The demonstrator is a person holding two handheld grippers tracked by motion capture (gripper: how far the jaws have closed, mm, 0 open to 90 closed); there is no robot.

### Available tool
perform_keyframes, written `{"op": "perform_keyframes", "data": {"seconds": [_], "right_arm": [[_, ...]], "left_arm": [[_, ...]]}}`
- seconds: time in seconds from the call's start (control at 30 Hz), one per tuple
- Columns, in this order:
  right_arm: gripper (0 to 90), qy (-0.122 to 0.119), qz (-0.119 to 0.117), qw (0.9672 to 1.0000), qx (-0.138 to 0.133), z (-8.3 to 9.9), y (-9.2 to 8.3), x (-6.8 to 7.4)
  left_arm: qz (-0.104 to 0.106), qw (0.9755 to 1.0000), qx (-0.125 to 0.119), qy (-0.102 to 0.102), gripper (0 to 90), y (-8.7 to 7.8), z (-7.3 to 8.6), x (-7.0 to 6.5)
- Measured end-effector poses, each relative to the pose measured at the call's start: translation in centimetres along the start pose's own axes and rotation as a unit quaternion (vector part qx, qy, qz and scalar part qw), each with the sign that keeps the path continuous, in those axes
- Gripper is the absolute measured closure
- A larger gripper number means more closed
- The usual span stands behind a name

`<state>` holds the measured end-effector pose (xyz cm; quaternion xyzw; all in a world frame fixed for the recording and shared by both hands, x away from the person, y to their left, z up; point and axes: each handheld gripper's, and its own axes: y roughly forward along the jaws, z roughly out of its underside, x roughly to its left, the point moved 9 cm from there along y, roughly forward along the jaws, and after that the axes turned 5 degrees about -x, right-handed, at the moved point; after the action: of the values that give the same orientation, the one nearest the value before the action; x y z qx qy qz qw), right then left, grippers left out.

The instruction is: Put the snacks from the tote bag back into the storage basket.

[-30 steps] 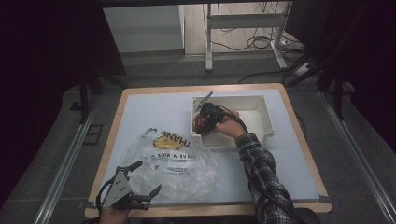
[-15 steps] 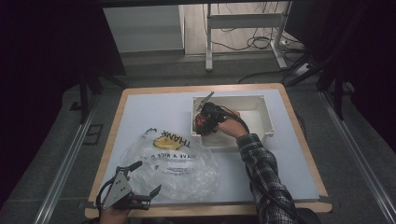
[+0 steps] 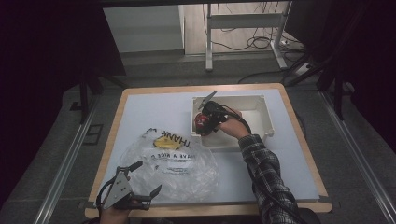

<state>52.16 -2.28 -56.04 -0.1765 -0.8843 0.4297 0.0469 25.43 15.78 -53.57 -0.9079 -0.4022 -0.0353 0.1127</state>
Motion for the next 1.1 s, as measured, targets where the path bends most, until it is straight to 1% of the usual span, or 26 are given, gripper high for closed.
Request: {"op": "perform_keyframes", "data": {"seconds": [0.43,0.53,0.57,0.93,1.1], "right_arm": [[9.0,-0.01,0.009,0.9998,-0.012,-0.3,-1.0,0.2],[8.9,-0.009,0.011,0.9998,-0.012,-0.3,-1.1,0.3],[8.6,-0.012,0.011,0.9998,-0.013,-0.3,-1.2,0.3],[7.0,-0.011,0.021,0.9995,-0.021,-0.2,-1.8,0.4],[6.6,-0.009,0.023,0.9993,-0.029,-0.2,-2.2,0.7]], "left_arm": [[0.0,1.0,0.0,0.0,2.4,0.0,0.0,0.0],[0.0,1.0,0.0,0.0,2.4,0.0,0.0,0.0],[0.0,1.0,0.0,0.0,2.4,0.0,0.0,0.0],[0.0,1.0,0.001,0.001,2.4,0.0,0.0,-0.1],[0.0,1.0,0.001,0.001,2.4,0.0,0.0,-0.1]]}}
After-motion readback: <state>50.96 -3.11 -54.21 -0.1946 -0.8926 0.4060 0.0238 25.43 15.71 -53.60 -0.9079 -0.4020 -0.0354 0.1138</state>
